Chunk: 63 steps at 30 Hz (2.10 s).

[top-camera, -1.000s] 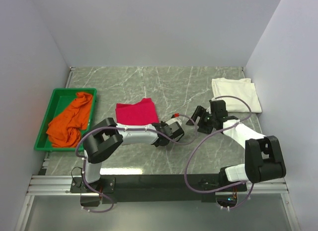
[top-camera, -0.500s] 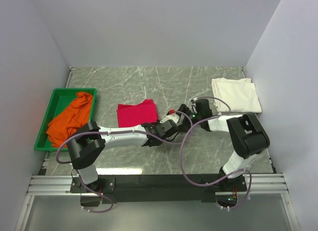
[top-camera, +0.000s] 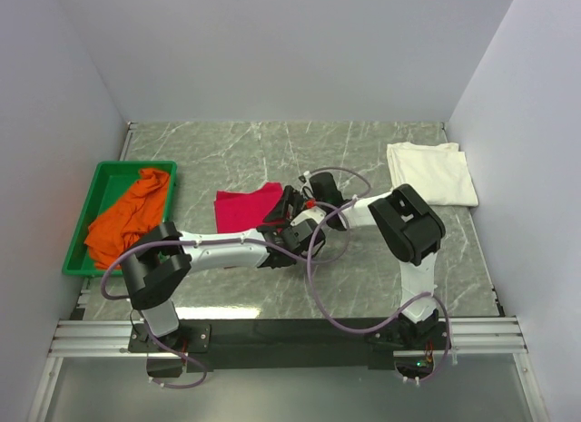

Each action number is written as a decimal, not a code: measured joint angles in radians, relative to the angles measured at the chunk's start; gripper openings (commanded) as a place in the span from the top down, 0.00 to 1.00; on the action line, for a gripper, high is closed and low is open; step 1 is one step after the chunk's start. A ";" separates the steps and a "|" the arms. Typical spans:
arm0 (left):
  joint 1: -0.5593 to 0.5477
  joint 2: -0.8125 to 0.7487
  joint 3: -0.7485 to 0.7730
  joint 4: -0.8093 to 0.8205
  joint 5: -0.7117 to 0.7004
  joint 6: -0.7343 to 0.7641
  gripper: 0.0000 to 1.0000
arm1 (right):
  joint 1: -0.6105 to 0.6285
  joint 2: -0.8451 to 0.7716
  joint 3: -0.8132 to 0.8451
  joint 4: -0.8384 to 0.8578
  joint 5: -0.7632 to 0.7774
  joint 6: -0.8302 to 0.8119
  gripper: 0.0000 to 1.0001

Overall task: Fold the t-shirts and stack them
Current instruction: Neatly place the folded tshirt to the corner

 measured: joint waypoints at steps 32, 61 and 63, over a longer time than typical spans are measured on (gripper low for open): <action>0.497 -0.304 0.101 -0.065 0.314 -0.079 0.00 | -0.223 -0.087 0.230 -0.727 0.345 -0.647 1.00; 1.064 -0.554 -0.079 -0.079 0.435 -0.101 0.01 | -0.488 0.069 0.768 -1.241 1.124 -1.069 1.00; 1.064 -0.554 -0.079 -0.079 0.435 -0.101 0.00 | -0.507 0.061 0.771 -1.247 1.125 -1.070 1.00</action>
